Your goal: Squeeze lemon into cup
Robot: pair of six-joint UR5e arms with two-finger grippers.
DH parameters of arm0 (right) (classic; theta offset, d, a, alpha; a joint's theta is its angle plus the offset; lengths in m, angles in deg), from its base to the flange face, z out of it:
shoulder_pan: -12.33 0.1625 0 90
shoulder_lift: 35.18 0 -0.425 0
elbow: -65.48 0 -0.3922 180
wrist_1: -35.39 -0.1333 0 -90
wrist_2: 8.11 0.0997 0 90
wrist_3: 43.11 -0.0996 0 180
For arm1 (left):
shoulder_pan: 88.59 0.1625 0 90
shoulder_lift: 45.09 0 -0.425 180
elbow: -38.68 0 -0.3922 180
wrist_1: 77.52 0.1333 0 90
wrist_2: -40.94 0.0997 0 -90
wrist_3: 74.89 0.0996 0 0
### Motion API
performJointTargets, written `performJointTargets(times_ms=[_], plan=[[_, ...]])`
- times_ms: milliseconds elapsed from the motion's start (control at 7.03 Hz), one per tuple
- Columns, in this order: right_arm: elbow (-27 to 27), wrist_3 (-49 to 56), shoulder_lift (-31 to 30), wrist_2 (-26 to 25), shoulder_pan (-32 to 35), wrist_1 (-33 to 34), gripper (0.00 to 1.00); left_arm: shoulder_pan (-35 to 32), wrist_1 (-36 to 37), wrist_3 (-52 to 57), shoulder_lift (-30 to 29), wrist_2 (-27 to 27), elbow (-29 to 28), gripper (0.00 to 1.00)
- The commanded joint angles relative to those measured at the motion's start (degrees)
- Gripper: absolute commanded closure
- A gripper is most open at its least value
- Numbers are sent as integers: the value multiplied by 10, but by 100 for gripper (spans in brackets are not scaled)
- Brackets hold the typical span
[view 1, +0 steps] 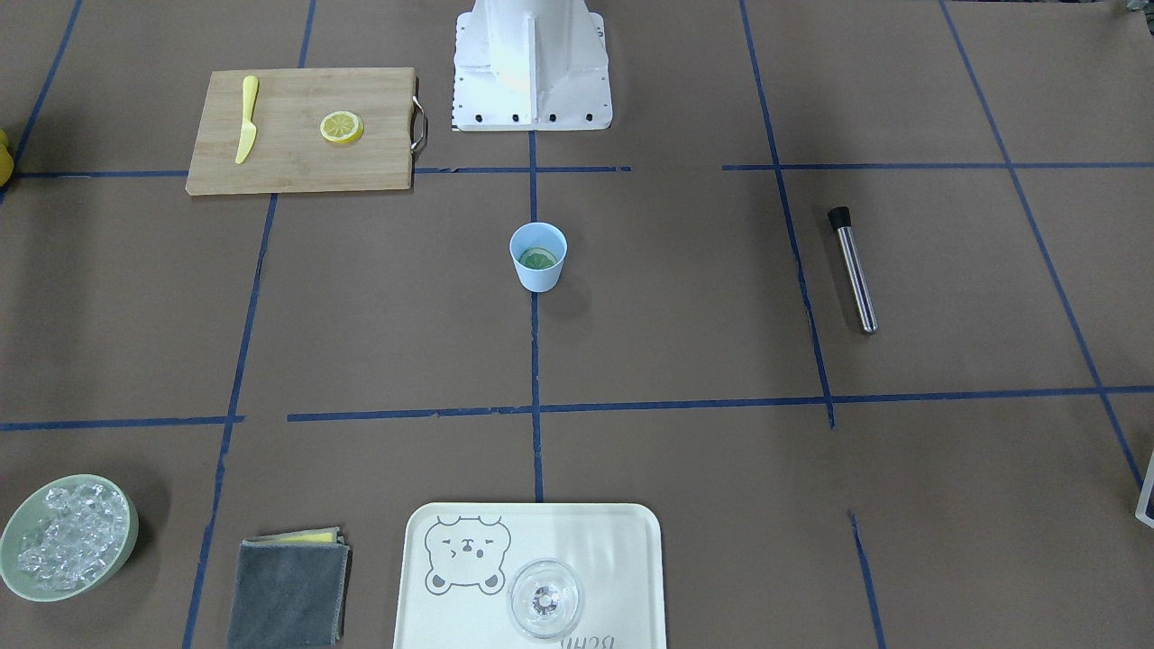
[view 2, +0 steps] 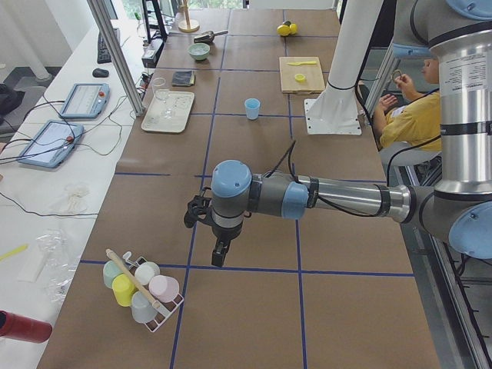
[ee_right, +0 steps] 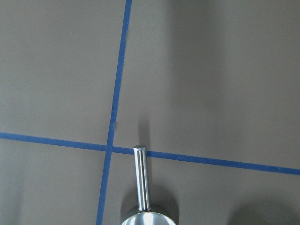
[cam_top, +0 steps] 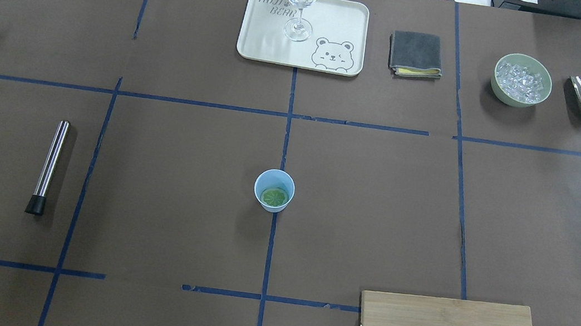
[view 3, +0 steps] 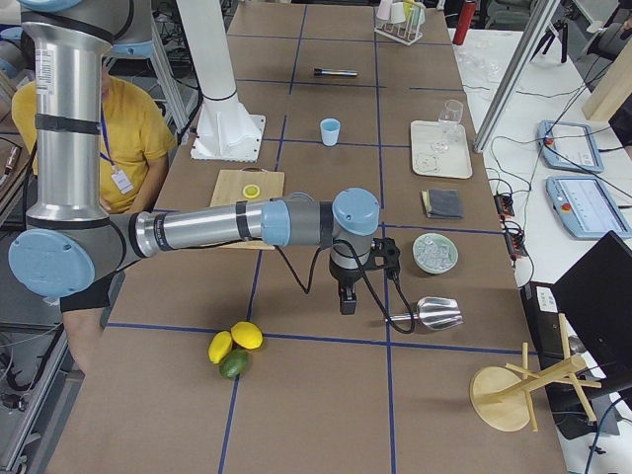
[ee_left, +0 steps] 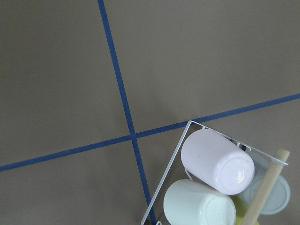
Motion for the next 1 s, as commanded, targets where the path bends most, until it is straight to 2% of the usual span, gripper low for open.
performJointTargets(times_ms=[0,853], plan=[[-4,0,-3,3,0,3,0,1,0,3,1,-4,-10,0],[-3,-1,-8,4,-1,-3,0,1,-9,3,-7,-4,0,0]])
